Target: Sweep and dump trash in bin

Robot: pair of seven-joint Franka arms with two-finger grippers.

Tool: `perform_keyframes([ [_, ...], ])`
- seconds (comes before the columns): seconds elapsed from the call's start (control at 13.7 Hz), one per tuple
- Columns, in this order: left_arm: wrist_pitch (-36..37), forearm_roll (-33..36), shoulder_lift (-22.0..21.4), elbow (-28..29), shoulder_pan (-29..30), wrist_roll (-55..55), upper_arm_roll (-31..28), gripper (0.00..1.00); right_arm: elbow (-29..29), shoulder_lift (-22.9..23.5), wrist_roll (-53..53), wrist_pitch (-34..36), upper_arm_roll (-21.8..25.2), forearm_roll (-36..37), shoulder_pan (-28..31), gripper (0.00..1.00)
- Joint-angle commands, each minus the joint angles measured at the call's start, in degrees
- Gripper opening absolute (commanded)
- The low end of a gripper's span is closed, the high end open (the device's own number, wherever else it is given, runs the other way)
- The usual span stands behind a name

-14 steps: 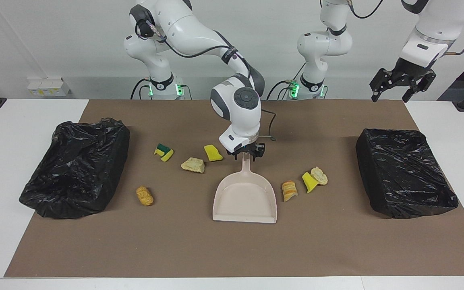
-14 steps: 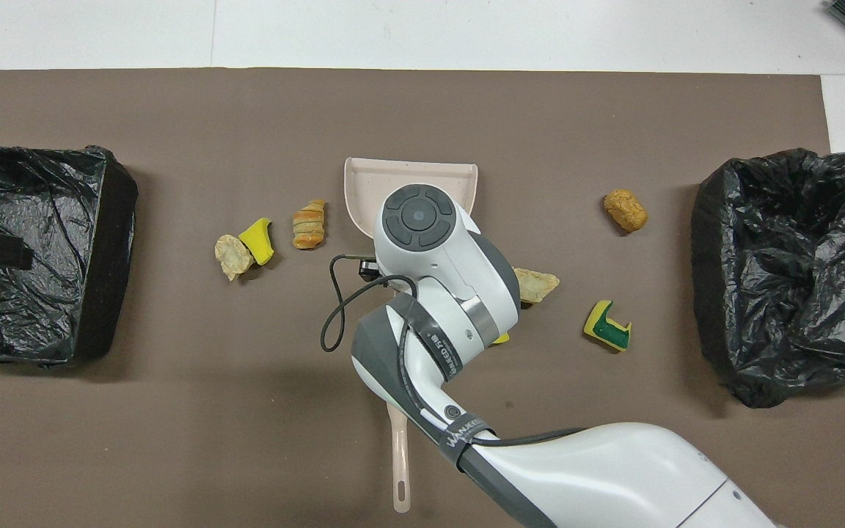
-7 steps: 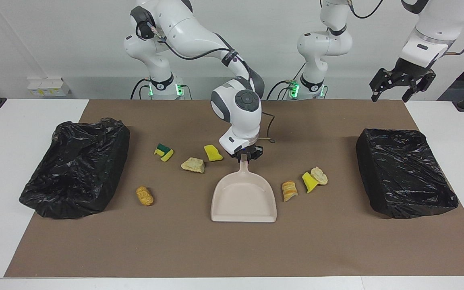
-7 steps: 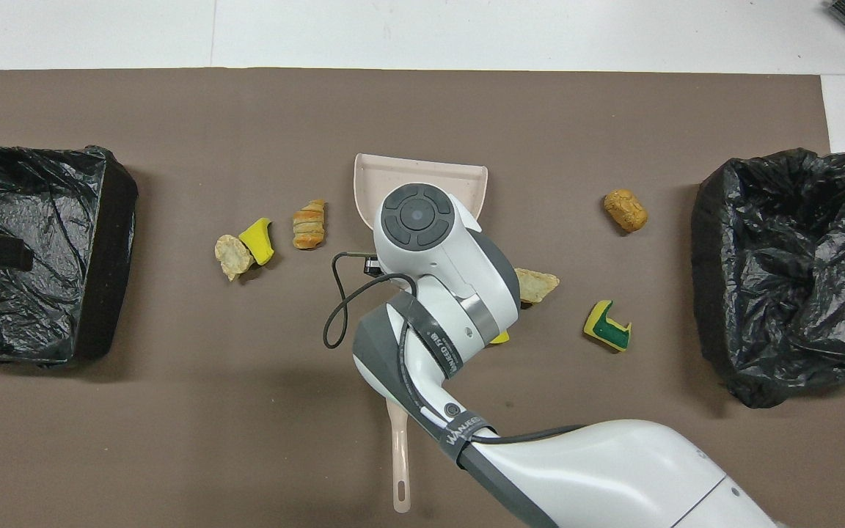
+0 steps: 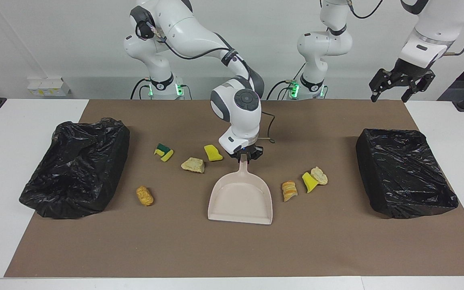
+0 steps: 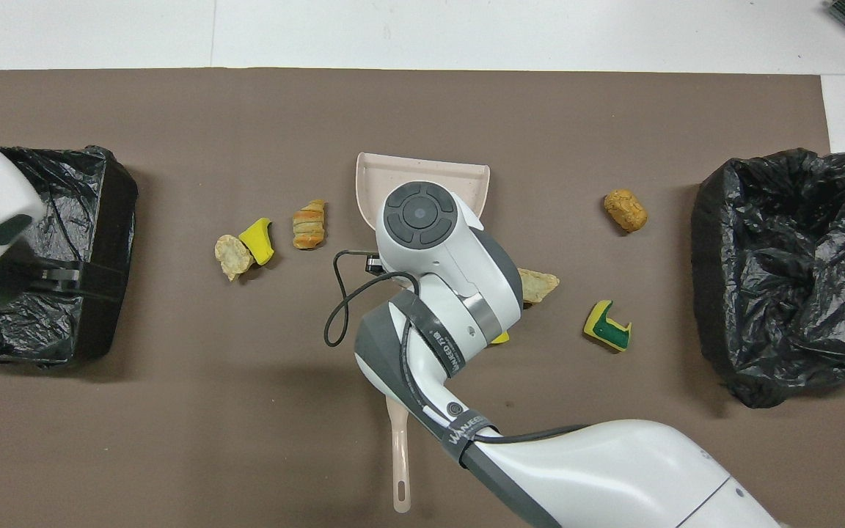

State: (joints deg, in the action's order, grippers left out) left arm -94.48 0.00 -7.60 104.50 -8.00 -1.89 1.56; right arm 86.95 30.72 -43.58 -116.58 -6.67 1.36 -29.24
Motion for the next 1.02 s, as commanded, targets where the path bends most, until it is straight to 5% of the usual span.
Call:
perform_keyframes([
  [0.0, -5.8, 0.4, -6.1, 10.6, -2.5, -2.1, -0.5, 1.00, -0.2, -1.9, -0.8, 2.1, 0.2, 1.0, 1.0, 0.00],
  [0.29, -11.1, 0.3, -6.7, 16.5, -9.8, -9.8, -0.5, 1.00, -0.2, -5.9, 5.8, 5.3, -0.1, 0.0, 6.5, 0.00],
  [0.73, -20.5, 0.2, -5.8, 22.8, -27.0, -36.4, -0.4, 1.00, -0.5, -11.0, 23.0, 10.5, 0.0, -2.5, 14.9, 0.00],
  [0.95, -27.7, 0.1, 2.9, 23.5, -37.3, -47.8, -0.4, 1.00, -0.7, -11.9, 32.9, 12.9, 0.2, -2.3, 18.4, 0.00],
])
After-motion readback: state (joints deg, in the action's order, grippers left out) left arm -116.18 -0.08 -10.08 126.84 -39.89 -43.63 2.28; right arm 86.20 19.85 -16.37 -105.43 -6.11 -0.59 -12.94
